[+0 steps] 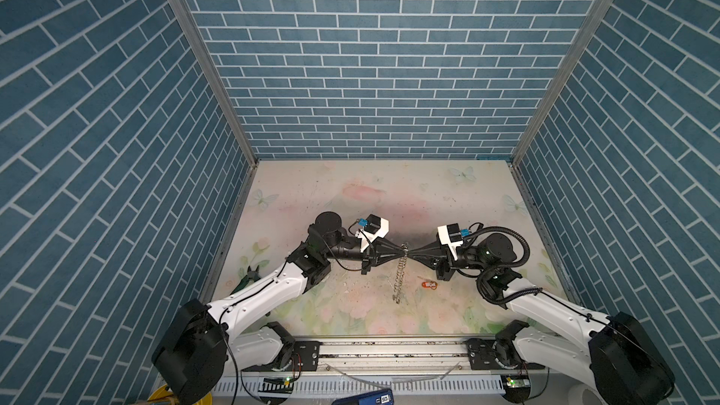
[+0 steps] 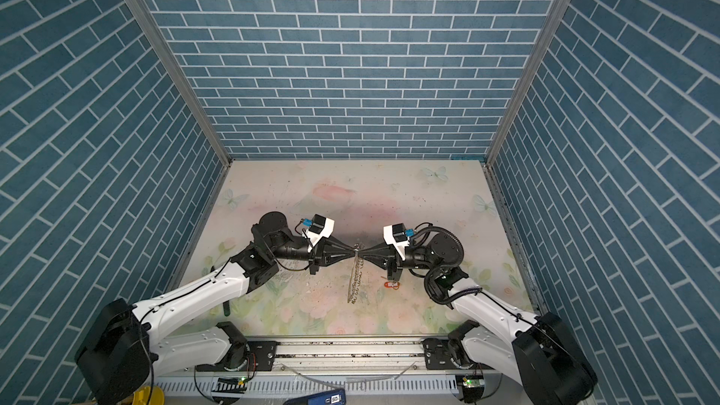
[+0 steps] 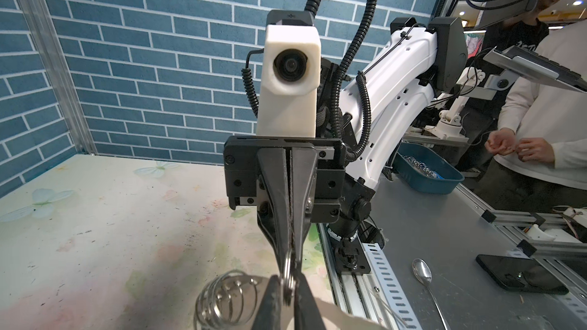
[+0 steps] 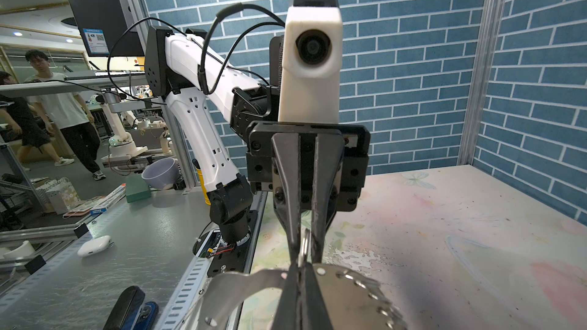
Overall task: Attach keys to a key ring
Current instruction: Pass the keyring.
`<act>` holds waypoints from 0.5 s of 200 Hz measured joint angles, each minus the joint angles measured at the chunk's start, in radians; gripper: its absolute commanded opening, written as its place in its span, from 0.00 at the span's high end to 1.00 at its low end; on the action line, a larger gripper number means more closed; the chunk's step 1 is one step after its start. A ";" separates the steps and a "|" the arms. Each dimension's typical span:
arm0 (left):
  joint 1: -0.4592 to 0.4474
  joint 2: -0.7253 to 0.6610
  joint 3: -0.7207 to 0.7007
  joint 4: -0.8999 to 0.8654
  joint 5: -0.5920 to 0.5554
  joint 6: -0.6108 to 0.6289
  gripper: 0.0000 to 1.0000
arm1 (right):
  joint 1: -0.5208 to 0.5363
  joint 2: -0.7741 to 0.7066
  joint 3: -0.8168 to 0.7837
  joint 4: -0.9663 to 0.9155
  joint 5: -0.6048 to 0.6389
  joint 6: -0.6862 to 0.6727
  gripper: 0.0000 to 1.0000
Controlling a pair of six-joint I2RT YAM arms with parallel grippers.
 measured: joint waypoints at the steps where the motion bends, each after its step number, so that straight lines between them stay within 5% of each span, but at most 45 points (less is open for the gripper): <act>1: 0.000 0.000 0.000 0.000 0.000 0.000 0.86 | 0.000 0.000 0.000 0.000 0.000 0.000 1.00; 100: 0.000 0.005 0.000 0.010 0.006 -0.007 0.96 | 0.004 0.014 0.000 0.019 0.006 0.000 1.00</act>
